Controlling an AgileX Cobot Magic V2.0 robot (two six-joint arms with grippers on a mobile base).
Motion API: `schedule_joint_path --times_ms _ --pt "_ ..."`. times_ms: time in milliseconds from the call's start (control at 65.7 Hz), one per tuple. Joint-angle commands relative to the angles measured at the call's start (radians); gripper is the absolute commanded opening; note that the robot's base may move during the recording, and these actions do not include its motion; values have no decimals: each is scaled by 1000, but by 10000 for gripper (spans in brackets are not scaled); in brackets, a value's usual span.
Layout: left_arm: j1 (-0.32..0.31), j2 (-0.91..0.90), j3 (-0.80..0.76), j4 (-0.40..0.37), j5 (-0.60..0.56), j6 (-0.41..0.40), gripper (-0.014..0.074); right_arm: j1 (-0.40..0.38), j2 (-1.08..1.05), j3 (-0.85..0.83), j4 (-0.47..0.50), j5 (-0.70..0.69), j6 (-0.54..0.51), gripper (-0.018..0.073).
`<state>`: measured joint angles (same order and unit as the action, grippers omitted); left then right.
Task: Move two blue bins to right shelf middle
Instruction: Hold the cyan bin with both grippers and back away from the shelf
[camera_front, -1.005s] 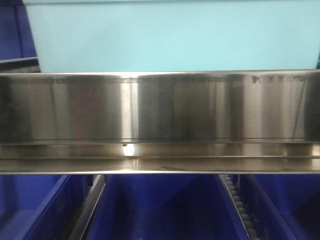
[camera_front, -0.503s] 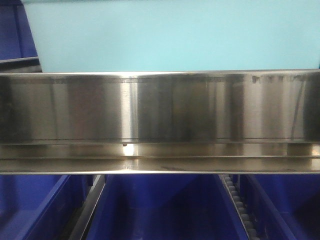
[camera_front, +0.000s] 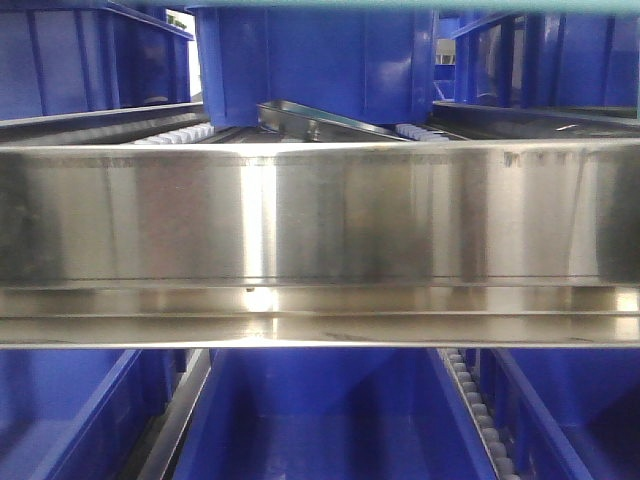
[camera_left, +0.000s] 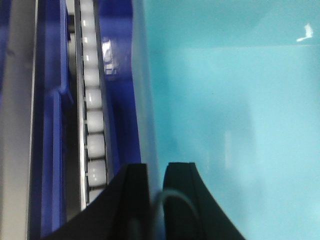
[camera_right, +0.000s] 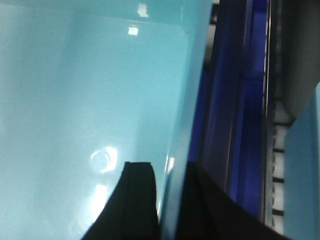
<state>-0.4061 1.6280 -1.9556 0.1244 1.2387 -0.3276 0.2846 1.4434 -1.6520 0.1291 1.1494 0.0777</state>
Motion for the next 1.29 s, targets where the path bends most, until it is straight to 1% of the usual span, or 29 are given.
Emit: schedule_joint_path --times_ms 0,213,944,1127,1203,1279 --pt "4 -30 -23 9 -18 8 -111 -4 -24 -34 -37 -26 -9 -151" --pt "4 -30 -23 9 -18 8 -111 -4 -24 -110 -37 -31 -9 -151" --pt "4 -29 -23 19 -18 8 -111 -4 -20 -111 -37 -45 -9 -151" --pt "4 -29 -23 19 -18 8 -111 -4 -20 -111 -37 -128 -9 -151" --pt "4 -29 -23 19 -66 8 -111 -4 -20 -111 -37 -173 -9 -151" --pt "4 -29 -23 19 -149 8 -111 -4 -20 -111 -37 -225 -9 -151"
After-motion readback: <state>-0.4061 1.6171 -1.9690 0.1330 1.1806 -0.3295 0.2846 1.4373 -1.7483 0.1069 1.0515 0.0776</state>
